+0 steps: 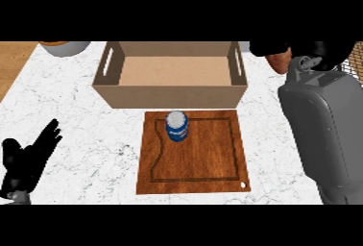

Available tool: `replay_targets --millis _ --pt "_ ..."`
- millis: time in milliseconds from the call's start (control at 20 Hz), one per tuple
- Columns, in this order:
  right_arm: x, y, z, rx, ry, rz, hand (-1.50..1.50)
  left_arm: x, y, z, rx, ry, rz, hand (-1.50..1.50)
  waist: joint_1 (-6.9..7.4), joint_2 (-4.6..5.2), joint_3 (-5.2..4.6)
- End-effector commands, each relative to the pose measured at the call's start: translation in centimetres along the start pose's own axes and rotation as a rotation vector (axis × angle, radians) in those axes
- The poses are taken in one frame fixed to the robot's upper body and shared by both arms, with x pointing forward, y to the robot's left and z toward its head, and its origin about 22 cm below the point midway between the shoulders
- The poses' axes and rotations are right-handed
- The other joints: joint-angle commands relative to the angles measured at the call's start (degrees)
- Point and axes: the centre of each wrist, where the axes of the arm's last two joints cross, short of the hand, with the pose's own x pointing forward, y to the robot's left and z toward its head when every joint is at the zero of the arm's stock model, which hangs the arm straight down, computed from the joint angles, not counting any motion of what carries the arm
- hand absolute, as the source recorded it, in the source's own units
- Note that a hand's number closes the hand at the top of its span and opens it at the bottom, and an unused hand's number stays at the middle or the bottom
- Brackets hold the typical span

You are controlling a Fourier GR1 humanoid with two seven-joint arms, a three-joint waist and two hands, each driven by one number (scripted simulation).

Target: Pick the sweet potato from the cutting board and place it in the tiered basket

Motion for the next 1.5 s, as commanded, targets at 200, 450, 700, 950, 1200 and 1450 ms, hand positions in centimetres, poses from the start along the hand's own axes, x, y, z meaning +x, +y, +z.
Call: replay_targets --millis 200,450,700,950,1200,1450 --pt "-3.9 1.0 -5.9 -0.047 0.039 -0.252 1.50 1.8 -0.3 0.3 -0.022 0.001 -0.025 0.00 1.04 0.25 0.09" --pt "-6.3 -1.0 -11.1 -0.045 0.031 -0.283 1.50 0.5 0.7 0.4 -0.008 -0.013 -0.004 0.00 1.00 0.24 0.03" --pt "-9.5 0.6 -12.7 -0.029 0.026 -0.263 1.50 0.4 0.1 1.2 0.008 -0.010 -0.017 0.00 0.99 0.18 0.05" --pt "-10.6 -1.1 -14.1 -0.068 -0.112 0.373 1.50 0.7 -1.5 -0.3 -0.016 -0.025 -0.009 0.00 1.48 0.70 -0.16" --pt "-10.4 -2.7 -15.6 -0.027 -0.194 0.511 1.50 1.2 -0.6 -0.3 -0.023 0.005 -0.006 0.00 1.60 0.40 -0.01" --pt "-13.3 -4.8 -17.6 -0.016 -0.240 0.500 1.50 1.4 0.4 -0.4 -0.003 -0.013 -0.011 0.00 1.43 0.44 0.04"
